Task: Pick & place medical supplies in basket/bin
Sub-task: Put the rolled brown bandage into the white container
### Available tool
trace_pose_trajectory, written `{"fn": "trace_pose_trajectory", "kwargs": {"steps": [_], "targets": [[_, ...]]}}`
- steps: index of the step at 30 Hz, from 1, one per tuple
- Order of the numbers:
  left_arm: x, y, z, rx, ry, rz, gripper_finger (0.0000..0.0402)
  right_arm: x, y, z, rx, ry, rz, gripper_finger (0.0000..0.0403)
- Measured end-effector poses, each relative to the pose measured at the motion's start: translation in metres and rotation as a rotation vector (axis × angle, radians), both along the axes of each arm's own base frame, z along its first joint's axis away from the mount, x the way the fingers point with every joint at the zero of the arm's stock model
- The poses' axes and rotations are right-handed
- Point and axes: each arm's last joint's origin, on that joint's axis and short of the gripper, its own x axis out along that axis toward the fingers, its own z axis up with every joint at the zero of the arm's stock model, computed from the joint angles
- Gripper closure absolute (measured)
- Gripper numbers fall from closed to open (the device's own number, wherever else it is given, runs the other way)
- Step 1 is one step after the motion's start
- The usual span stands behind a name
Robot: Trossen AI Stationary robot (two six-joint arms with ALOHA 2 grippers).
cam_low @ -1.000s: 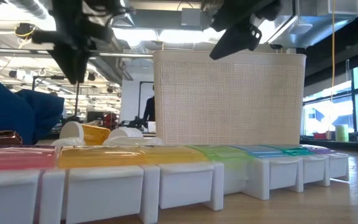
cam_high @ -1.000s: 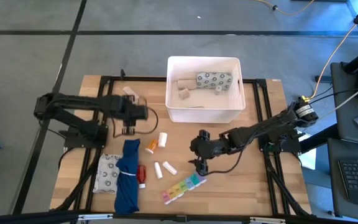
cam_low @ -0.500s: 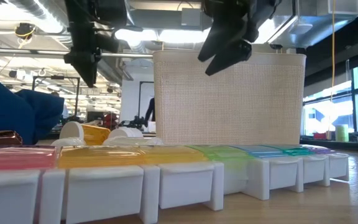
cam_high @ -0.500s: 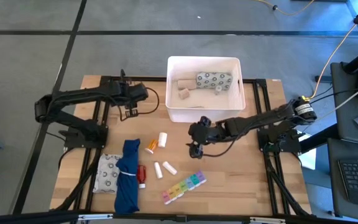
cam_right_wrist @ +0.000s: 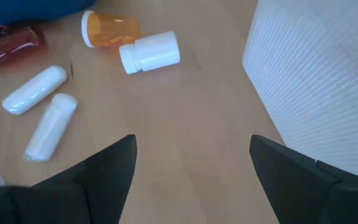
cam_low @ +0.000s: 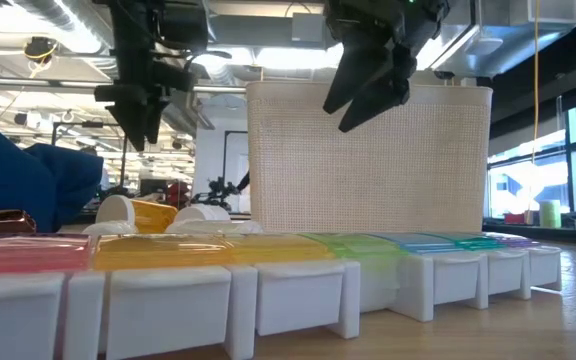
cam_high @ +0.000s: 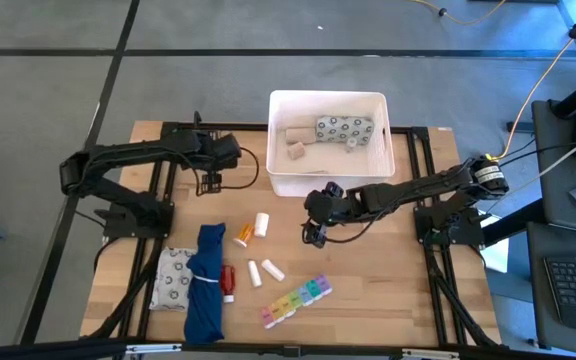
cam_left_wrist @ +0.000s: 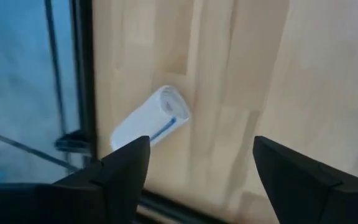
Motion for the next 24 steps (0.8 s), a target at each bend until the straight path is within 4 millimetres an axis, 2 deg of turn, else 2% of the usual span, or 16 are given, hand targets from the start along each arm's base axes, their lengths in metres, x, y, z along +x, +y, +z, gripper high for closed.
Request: {"fn": "trace_pose_trajectory", "kwargs": {"steps": [8,14,18,24], "targets": [[0.013,0.004,0.003,0.006,-0.171,0.029,0.012,0.0,0.0,0.0,0.0,0.002,-0.001,0.0089],[-0.003,0.008,-0.007,0.008,0.086,-0.203,0.013,0.0,0.0,0.0,-0.001,0.007,-0.001,0.0089],[-0.015,0.019,-0.029,-0.066,0.132,-0.274,0.0142,-0.001,0.0,0.0,0.001,0.008,-0.003,0.0089],[-0.025,0.041,-0.05,0.037,0.172,-0.345,0.0154,-0.001,0.0,0.0,0.001,0.008,-0.003,0.0089]]}}
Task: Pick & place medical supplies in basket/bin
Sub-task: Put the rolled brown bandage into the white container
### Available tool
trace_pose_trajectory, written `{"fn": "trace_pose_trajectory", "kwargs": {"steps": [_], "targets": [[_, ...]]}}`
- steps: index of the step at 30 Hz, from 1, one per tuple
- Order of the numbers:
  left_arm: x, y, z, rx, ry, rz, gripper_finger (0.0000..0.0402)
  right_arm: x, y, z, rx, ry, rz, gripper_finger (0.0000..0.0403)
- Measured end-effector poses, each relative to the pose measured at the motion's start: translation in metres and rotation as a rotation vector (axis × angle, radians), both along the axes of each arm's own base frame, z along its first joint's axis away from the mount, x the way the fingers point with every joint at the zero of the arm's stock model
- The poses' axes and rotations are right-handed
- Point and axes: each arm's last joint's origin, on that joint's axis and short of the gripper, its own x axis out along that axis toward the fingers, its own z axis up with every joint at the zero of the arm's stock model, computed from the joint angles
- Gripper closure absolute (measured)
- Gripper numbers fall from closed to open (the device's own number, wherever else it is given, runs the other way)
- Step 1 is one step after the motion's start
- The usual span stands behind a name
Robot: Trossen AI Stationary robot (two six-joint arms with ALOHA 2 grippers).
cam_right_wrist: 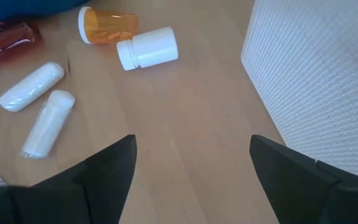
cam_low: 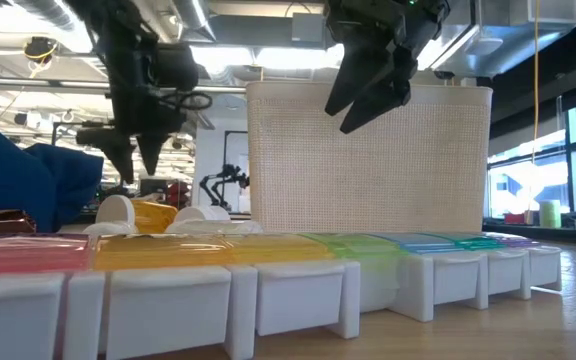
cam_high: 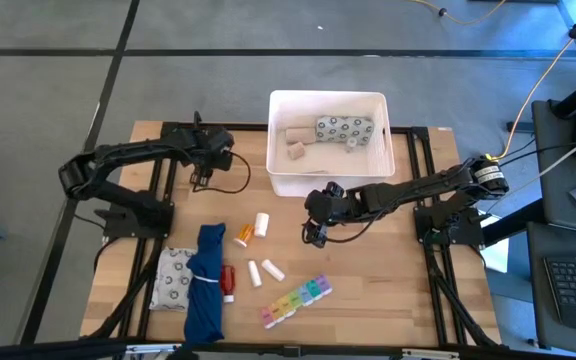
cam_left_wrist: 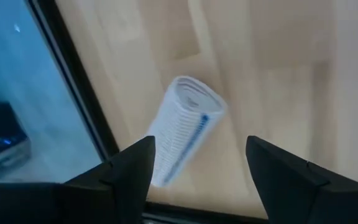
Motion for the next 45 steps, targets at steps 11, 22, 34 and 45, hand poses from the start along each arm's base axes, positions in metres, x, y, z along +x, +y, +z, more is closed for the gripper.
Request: {"fn": "trace_pose_trajectory", "kwargs": {"steps": [11,22,34,45], "targets": [[0.006,0.034,-0.037,0.006,0.113,-0.096,0.0155,0.0,0.0,0.0,0.017,-0.005,-0.02,0.0089],[0.005,0.044,-0.066,-0.032,0.261,-0.067,0.0213,-0.001,0.0,-0.001,0.031,0.007,-0.04,0.0089],[0.001,0.031,0.005,-0.185,0.054,0.244,0.0331,-0.008,0.0,-0.006,0.056,0.097,-0.005,0.0089],[0.008,0.027,0.172,0.005,-0.706,0.405,0.0334,-0.011,0.001,-0.008,0.08,0.14,0.013,0.0089]]}}
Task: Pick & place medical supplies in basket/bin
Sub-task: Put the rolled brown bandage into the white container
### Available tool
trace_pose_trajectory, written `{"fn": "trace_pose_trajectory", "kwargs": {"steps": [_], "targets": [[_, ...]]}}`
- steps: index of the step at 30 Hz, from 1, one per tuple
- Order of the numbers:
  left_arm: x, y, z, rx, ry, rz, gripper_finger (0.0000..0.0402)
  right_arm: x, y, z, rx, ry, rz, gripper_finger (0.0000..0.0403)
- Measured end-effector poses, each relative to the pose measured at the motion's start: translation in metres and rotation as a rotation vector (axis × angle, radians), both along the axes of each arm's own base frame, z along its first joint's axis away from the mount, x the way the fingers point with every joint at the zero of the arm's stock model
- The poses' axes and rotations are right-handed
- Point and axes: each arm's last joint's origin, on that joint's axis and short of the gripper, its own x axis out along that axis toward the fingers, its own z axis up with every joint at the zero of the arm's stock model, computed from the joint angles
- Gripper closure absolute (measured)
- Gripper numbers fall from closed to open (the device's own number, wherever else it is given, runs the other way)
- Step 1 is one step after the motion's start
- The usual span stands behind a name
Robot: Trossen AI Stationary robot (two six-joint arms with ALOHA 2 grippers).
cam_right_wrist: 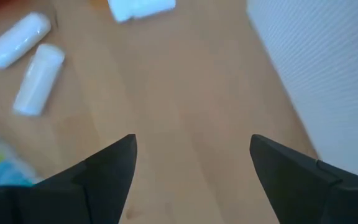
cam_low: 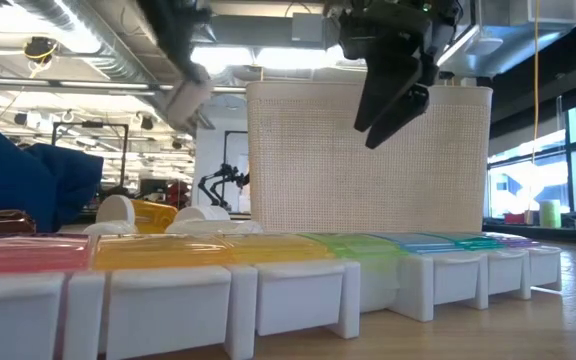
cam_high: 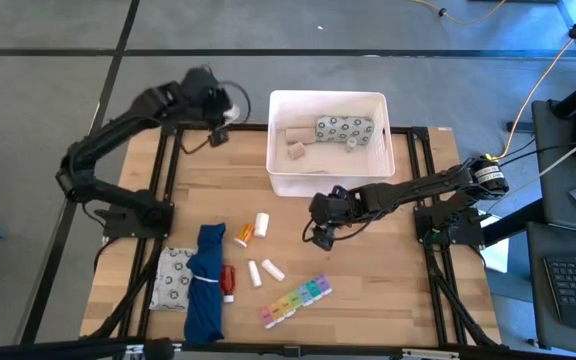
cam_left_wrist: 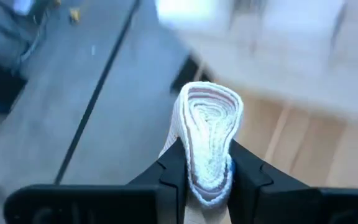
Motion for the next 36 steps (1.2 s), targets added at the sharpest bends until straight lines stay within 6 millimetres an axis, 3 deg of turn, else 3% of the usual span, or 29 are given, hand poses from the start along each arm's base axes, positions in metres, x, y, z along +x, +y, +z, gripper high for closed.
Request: {"fn": "trace_pose_trajectory", "kwargs": {"steps": [5,10,15,21,28,36], "targets": [[0.03,-0.007,0.046,0.034,-0.141,-0.049,0.0334,-0.005,0.009,-0.002,0.022,0.043,0.038,0.0089],[0.084,0.001,0.053,-0.035,-0.164,-0.084,0.0334,-0.016,0.023,-0.01,0.046,0.083,0.032,0.0089],[0.143,0.011,0.036,-0.098,-0.109,-0.171,0.0335,-0.029,0.03,-0.016,0.106,0.092,-0.065,0.0089],[0.198,0.021,0.007,-0.12,-0.04,-0.219,0.0335,-0.032,0.038,-0.017,0.151,0.084,-0.129,0.0089],[0.217,0.033,-0.053,-0.077,0.238,-0.149,0.0335,-0.032,0.043,-0.016,0.174,0.064,-0.147,0.0089],[0.24,0.042,-0.102,-0.064,0.364,-0.148,0.0336,-0.031,0.043,-0.016,0.177,0.046,-0.162,0.0089]]}}
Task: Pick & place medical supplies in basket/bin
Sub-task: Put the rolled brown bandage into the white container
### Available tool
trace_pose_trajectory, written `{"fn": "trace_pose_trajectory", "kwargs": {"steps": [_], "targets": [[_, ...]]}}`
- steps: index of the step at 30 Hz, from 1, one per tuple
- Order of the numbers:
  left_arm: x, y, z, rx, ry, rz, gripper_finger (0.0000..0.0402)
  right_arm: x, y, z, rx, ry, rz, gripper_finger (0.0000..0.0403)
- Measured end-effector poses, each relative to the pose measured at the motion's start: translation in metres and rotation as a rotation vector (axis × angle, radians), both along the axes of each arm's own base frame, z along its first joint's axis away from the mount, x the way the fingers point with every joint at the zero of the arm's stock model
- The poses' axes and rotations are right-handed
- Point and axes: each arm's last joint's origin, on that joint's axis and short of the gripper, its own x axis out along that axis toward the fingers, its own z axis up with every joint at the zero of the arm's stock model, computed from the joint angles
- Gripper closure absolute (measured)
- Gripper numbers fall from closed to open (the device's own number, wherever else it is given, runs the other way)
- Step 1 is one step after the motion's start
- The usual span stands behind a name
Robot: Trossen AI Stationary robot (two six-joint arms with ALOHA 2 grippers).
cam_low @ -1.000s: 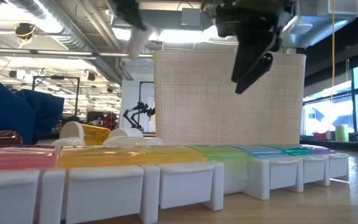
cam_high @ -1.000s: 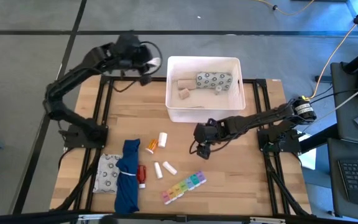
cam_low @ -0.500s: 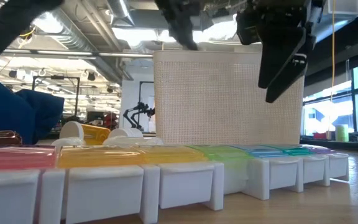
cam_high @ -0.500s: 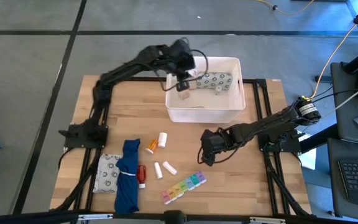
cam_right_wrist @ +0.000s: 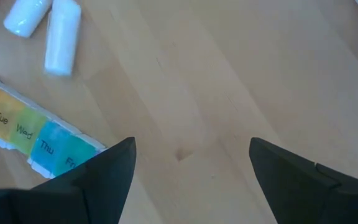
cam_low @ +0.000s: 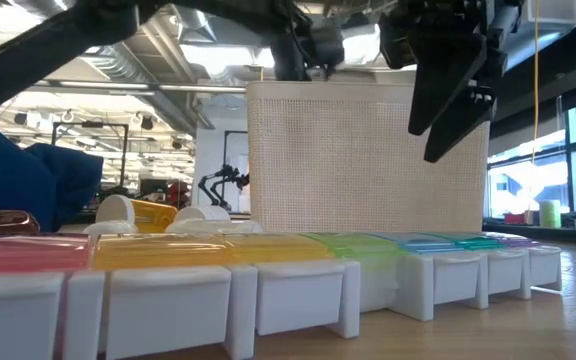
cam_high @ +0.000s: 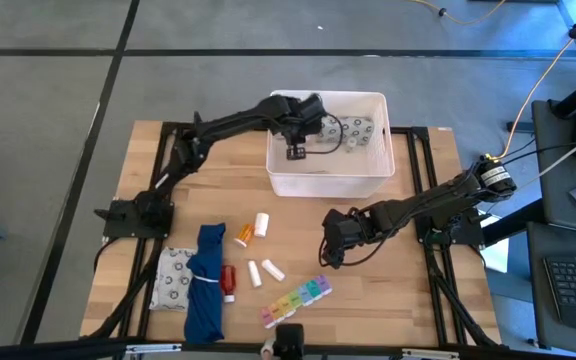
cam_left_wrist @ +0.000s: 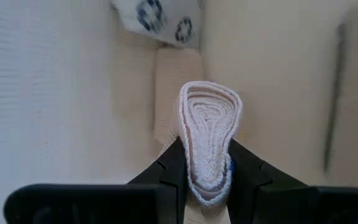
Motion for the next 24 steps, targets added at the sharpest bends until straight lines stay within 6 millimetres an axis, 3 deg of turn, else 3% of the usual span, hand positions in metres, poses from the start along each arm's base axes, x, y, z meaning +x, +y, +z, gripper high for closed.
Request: {"fn": "trace_pose_trajectory", "kwargs": {"steps": [10,24], "targets": [[0.011,0.011,-0.034,0.09,0.093,0.038,0.0315,0.0,0.0,0.0,0.001,-0.003,-0.004,0.0089],[0.011,0.013,-0.026,0.208,0.159,0.023,0.0241,0.0,0.0,0.0,0.0,0.002,-0.005,0.0089]]}}
